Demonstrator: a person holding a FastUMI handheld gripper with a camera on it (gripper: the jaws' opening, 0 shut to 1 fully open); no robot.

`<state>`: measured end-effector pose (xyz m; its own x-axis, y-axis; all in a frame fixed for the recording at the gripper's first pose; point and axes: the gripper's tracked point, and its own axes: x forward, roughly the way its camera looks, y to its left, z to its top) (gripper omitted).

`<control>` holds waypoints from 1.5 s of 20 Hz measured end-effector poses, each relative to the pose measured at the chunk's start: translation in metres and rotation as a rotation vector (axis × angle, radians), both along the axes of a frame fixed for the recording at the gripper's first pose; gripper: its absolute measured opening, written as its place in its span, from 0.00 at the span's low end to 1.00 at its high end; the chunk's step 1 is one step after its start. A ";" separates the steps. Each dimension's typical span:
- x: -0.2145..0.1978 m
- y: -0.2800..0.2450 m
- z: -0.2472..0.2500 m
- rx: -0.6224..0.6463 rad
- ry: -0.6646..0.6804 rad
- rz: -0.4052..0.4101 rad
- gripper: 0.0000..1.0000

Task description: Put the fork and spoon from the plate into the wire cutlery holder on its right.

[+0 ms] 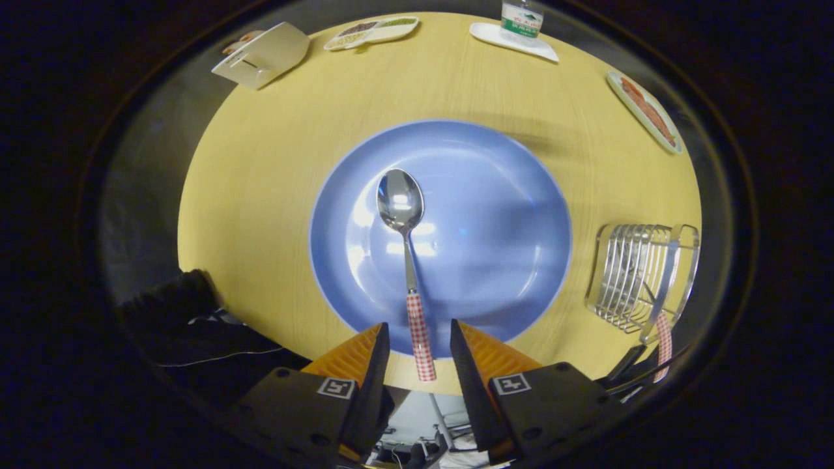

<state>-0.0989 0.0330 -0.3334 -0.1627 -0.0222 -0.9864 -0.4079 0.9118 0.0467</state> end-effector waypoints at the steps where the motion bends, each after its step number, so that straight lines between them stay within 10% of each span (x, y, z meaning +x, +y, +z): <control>1: -0.003 -0.001 -0.003 -0.004 0.009 -0.003 0.65; 10: -0.012 -0.003 -0.014 -0.017 0.058 -0.072 0.19; 21: 0.006 -0.004 0.071 0.087 -0.065 -0.144 0.14; 30: 0.056 -0.106 0.146 -0.054 -0.110 -0.242 0.14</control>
<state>-0.0430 -0.0734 -0.1873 -0.0615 -0.0488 -0.9969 -0.1778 0.9834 -0.0372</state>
